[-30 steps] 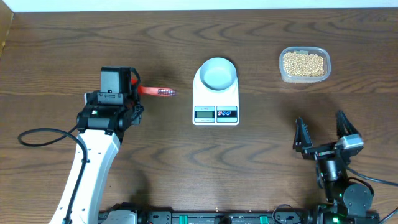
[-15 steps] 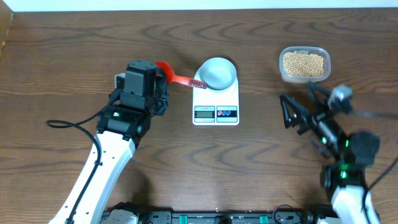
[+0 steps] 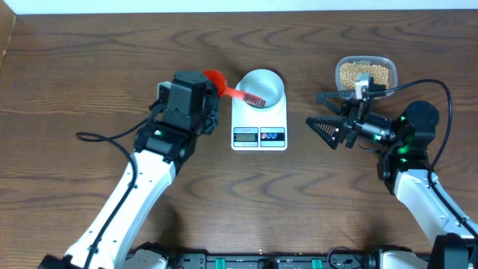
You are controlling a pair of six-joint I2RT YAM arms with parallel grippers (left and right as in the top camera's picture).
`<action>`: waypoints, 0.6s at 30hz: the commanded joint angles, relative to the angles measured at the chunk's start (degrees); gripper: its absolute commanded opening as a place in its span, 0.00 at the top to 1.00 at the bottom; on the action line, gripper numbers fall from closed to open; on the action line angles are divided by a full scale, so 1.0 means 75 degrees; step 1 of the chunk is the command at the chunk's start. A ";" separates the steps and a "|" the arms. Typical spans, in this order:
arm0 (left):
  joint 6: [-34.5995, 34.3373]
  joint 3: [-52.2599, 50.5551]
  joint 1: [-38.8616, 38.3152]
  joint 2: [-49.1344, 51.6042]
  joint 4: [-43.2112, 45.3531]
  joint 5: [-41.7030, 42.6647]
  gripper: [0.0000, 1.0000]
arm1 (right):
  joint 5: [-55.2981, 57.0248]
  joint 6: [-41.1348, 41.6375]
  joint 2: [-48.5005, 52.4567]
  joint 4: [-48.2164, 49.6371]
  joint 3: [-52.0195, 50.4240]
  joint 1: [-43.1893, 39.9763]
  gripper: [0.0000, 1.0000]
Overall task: Scoop item into bowl and weigh 50g on scale
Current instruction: 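Carry the scoop toward the scale and reach the right gripper to it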
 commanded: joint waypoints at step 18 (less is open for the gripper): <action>-0.0041 0.0035 -0.1119 0.0350 0.0825 0.0143 0.93 | 0.1647 0.0315 0.0017 0.0428 0.0111 0.1827 0.37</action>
